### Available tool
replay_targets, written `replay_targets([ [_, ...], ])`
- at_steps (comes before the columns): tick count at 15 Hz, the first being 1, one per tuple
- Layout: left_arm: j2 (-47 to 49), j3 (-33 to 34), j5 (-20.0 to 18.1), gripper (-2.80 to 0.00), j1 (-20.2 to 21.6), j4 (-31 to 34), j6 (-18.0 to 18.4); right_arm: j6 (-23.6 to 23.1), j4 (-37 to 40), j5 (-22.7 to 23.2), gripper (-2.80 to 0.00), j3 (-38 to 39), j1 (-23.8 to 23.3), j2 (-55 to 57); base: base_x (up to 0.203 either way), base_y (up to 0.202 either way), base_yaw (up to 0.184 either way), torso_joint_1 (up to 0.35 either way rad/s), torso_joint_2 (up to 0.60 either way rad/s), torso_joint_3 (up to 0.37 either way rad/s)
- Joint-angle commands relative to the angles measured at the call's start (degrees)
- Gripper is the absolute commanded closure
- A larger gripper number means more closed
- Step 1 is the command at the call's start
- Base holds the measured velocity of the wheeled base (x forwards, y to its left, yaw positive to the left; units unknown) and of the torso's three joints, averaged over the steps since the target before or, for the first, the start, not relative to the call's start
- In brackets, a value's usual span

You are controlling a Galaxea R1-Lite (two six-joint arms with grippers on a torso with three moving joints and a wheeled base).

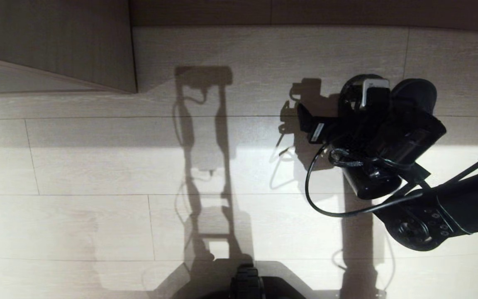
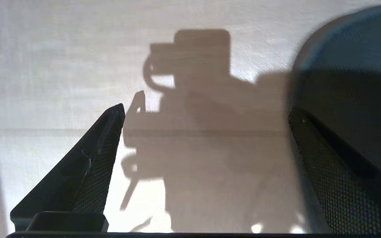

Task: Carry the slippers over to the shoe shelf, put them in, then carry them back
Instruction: Place the slippers on the floor

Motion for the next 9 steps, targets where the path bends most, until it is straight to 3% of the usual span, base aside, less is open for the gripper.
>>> replay_targets([
  [1, 0.00, 0.00, 0.01, 0.00, 0.00, -0.04, -0.02, -0.87, -0.48, -0.23, -2.80, 2.18, 0.30, -3.22, 0.000, 0.000, 0.000, 0.000, 0.00, 0.000],
  [6, 0.00, 0.00, 0.01, 0.00, 0.00, -0.04, -0.02, -7.59, -0.85, -0.84, -2.80, 19.10, -0.69, -6.21, 0.000, 0.000, 0.000, 0.000, 0.00, 0.000],
  [9, 0.00, 0.00, 0.01, 0.00, 0.06, -0.04, -0.02, -10.28, -0.86, -0.77, -2.80, 22.15, -4.39, -5.78, 0.000, 0.000, 0.000, 0.000, 0.00, 0.000],
])
